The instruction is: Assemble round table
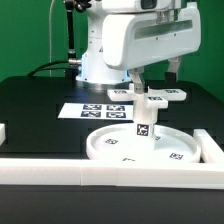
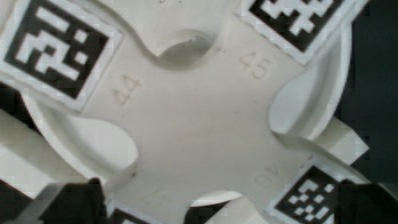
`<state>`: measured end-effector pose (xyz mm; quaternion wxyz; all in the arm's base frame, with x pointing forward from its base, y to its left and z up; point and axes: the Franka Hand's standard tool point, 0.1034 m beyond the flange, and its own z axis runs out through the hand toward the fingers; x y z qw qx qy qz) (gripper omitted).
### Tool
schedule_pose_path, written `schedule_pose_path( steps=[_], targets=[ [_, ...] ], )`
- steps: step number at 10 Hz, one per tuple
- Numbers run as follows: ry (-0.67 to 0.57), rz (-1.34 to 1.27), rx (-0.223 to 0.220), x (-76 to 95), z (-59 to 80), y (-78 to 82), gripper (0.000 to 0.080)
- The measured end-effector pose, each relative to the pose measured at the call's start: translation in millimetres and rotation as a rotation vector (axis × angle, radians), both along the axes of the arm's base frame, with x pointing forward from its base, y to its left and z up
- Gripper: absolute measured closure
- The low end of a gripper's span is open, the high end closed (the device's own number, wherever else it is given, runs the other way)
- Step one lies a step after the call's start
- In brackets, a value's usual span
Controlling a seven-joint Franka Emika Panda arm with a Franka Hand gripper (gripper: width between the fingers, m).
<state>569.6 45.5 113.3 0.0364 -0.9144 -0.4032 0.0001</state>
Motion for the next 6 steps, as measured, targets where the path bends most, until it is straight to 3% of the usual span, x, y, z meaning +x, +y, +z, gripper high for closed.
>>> schedule_pose_path(
  steps=[6],
  targets=[
    [0.023, 0.061, -0.007, -5.8, -7.0, 1.4, 0.0151]
  ],
)
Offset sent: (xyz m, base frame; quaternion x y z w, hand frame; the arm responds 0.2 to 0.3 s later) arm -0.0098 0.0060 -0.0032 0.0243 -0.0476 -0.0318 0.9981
